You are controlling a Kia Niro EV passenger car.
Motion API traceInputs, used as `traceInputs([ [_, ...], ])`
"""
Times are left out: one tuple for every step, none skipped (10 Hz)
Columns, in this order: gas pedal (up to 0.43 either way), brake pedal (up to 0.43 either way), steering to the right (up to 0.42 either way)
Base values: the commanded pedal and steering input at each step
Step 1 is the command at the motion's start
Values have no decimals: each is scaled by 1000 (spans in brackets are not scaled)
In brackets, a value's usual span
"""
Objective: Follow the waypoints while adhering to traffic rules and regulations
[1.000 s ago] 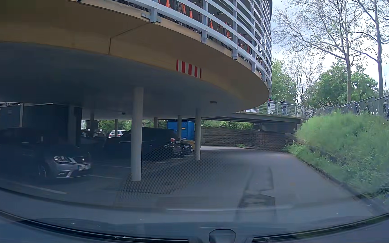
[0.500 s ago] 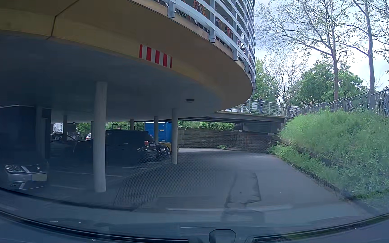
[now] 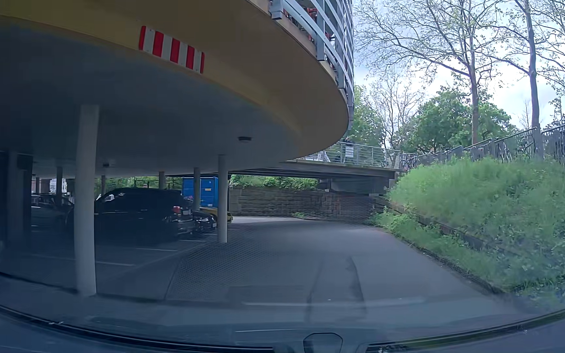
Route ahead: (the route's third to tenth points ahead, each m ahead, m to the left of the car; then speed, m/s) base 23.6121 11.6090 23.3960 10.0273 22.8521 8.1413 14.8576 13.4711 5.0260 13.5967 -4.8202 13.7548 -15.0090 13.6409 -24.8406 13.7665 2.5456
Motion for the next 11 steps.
traceInputs([
  [20, 0, 150],
  [20, 0, 143],
  [20, 0, 141],
  [20, 0, 139],
  [20, 0, 131],
  [20, 0, 126],
  [20, 0, 120],
  [20, 0, 112],
  [20, 0, 99],
  [20, 0, 79],
  [20, 0, 65],
])
